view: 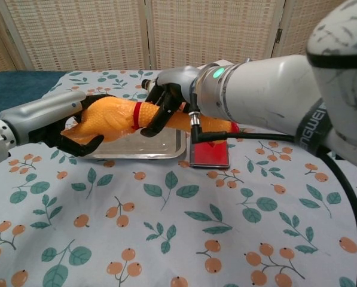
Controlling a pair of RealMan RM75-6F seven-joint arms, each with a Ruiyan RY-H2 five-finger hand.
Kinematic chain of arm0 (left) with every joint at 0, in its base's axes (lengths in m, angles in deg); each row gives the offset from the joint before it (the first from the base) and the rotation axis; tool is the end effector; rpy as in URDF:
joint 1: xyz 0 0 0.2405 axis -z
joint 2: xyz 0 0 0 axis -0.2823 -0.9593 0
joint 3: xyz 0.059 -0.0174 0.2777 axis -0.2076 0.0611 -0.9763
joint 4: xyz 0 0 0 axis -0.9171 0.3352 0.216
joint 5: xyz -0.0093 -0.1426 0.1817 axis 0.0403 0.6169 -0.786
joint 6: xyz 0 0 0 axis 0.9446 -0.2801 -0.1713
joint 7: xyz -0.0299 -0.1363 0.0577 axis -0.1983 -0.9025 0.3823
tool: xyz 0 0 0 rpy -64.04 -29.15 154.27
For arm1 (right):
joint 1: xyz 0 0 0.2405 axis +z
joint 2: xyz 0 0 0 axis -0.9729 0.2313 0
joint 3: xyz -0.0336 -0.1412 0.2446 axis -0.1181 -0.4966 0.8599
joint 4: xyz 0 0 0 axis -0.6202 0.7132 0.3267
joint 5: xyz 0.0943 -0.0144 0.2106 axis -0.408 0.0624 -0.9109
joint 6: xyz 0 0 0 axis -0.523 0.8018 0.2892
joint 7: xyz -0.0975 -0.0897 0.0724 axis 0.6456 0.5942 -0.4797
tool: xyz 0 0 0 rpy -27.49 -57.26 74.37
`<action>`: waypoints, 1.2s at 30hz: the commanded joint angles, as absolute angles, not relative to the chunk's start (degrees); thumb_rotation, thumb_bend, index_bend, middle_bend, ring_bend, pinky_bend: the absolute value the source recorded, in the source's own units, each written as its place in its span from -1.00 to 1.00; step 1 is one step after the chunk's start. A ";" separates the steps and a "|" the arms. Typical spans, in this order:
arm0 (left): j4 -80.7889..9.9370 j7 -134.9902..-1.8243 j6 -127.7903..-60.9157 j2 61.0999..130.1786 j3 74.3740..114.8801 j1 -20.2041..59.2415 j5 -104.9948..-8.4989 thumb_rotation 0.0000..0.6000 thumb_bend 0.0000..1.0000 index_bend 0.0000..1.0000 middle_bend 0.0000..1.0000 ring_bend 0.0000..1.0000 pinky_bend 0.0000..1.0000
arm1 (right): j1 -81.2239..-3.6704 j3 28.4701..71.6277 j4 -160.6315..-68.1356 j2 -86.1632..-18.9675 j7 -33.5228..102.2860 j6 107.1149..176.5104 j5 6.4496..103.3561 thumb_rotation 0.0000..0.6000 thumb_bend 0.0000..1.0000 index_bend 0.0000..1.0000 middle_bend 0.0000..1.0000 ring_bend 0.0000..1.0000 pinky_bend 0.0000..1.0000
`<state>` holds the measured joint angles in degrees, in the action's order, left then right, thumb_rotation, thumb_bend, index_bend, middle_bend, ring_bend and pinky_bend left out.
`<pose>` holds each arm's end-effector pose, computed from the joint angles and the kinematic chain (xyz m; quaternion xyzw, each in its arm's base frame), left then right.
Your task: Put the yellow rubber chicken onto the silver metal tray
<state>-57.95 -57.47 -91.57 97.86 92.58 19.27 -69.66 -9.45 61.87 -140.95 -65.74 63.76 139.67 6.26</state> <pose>-0.1639 0.3140 -0.0247 -0.7221 -0.4144 -0.4309 0.3481 0.0151 -0.3529 -0.0831 0.6573 -0.5983 0.3596 0.2839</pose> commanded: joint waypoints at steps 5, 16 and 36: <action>-58.22 -57.32 -91.32 97.92 92.77 19.16 -68.87 1.00 0.33 0.92 0.77 0.55 0.93 | -9.74 61.80 -140.78 -65.54 63.83 139.28 6.21 1.00 -0.38 0.81 0.29 0.59 1.00; -58.46 -64.79 -85.82 95.57 92.02 19.91 -68.71 1.00 -0.21 -0.91 -0.83 -0.77 -0.10 | -10.17 61.55 -140.74 -65.20 64.04 139.22 6.36 1.00 -0.38 0.81 0.29 0.59 1.00; -59.03 -74.54 -85.25 94.33 93.52 19.94 -70.44 1.00 -0.38 -0.67 -0.76 -0.83 -0.59 | -10.27 61.62 -140.72 -65.76 65.00 139.93 6.43 1.00 -0.38 0.81 0.30 0.59 1.00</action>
<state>-59.43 -74.36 -83.88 93.41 93.08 20.52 -70.45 -10.27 61.62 -140.72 -65.76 65.00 139.93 6.44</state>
